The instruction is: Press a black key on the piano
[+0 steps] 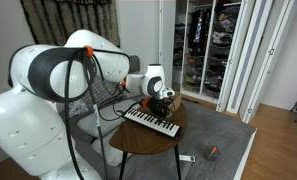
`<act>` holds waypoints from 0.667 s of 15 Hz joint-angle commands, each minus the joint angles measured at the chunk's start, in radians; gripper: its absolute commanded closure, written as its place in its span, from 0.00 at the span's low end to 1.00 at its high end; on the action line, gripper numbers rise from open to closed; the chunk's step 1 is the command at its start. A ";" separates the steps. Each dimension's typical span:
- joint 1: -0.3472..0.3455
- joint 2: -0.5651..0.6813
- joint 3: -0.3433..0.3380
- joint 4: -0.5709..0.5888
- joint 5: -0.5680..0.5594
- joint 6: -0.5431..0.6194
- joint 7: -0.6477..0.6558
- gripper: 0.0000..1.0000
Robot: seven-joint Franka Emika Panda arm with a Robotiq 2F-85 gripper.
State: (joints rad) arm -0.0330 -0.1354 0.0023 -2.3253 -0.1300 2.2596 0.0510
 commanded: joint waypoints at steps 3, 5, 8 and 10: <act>-0.001 0.015 -0.005 0.001 -0.014 0.018 0.005 1.00; -0.001 0.013 -0.006 -0.001 -0.014 0.019 0.005 1.00; -0.002 -0.001 -0.006 -0.004 -0.016 0.015 0.010 1.00; -0.002 -0.027 -0.005 -0.011 -0.018 0.009 0.015 1.00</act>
State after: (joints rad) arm -0.0337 -0.1351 0.0000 -2.3253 -0.1300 2.2597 0.0512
